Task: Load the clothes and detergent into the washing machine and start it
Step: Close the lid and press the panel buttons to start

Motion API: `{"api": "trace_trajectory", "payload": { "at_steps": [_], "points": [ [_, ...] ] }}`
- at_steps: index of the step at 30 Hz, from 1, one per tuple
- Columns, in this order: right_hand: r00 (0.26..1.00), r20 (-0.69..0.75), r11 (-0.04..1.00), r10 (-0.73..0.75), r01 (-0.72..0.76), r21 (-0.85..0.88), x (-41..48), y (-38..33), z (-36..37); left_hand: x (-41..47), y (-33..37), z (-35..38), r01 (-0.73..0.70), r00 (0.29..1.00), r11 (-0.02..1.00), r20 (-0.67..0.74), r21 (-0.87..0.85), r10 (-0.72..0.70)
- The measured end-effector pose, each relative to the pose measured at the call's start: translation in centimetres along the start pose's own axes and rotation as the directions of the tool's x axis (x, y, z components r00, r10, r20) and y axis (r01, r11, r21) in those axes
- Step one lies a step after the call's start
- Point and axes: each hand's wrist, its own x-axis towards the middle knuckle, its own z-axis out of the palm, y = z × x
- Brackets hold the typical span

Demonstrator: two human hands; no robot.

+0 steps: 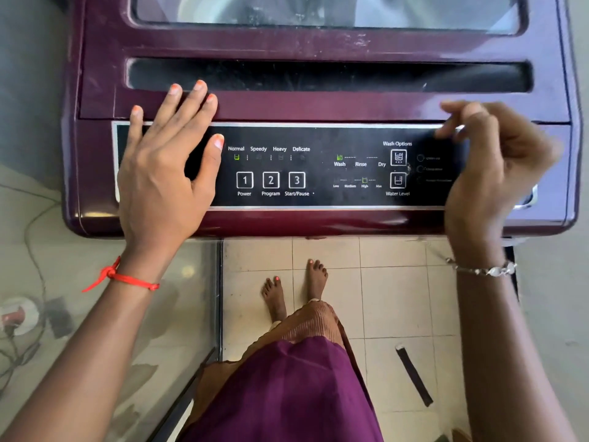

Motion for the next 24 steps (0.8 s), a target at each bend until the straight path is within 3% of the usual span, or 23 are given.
{"api": "trace_trajectory", "payload": {
  "at_steps": [16,24],
  "points": [
    [0.994,0.100,0.983,0.031,-0.012,-0.185,1.7,1.5,0.3,0.2,-1.3,-0.6,-0.003,1.000,1.000,-0.012,0.025,0.004],
    [0.995,0.078,0.951,-0.068,0.088,-0.295,1.5,2.0,0.7,0.2,-1.5,-0.8,0.002,1.000,1.000,-0.013,0.030,-0.002]
  ]
}}
